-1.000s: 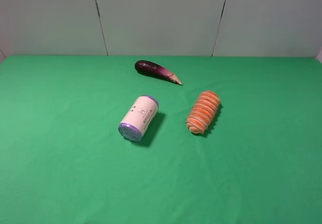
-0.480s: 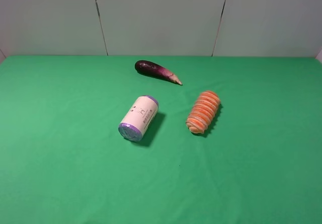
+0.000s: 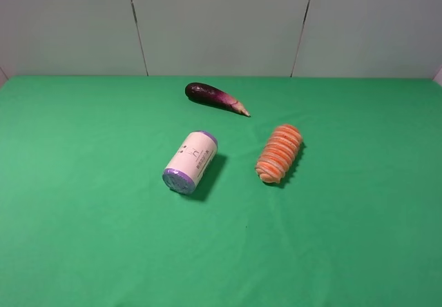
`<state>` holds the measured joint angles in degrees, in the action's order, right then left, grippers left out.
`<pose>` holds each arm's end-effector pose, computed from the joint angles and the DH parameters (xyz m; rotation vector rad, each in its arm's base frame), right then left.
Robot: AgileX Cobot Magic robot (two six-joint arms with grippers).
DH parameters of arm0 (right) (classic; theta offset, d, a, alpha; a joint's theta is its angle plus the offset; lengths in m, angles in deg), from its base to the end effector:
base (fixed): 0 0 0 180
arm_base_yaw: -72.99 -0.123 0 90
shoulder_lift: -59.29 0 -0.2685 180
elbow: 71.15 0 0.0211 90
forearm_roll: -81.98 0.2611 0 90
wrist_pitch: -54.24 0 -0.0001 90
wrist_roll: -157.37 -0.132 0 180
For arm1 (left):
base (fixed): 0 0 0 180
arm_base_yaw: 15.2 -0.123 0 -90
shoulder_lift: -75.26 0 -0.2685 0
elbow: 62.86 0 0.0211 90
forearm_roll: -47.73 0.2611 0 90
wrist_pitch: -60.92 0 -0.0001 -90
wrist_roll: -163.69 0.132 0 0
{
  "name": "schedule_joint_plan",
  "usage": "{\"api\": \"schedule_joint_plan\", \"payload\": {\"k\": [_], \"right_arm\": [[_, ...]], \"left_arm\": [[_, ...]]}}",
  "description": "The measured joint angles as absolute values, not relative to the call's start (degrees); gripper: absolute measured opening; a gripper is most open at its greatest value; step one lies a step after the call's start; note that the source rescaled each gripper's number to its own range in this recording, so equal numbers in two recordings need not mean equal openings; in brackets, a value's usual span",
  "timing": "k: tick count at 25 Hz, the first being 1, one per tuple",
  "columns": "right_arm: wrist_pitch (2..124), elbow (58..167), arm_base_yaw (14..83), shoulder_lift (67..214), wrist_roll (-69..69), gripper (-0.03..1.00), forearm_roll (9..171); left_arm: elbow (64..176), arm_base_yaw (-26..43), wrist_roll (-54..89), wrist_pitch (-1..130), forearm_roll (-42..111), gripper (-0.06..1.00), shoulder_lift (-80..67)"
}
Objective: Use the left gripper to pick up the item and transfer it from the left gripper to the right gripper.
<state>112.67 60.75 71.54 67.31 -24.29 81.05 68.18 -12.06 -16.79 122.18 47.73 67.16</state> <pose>0.0592 -0.0003 0.2686 0.0041 1.9992 0.0156 0.0579 -0.0032 0.2578 0.0479 2.0647 -0.0389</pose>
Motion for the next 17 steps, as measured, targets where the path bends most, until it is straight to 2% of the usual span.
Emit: {"api": "schedule_joint_plan", "payload": {"k": [17], "right_arm": [[112.67, 60.75, 71.54, 67.31, -24.29, 1.00, 81.05]], "left_arm": [[68.18, -12.06, -16.79, 122.18, 47.73, 0.97, 67.16]]}}
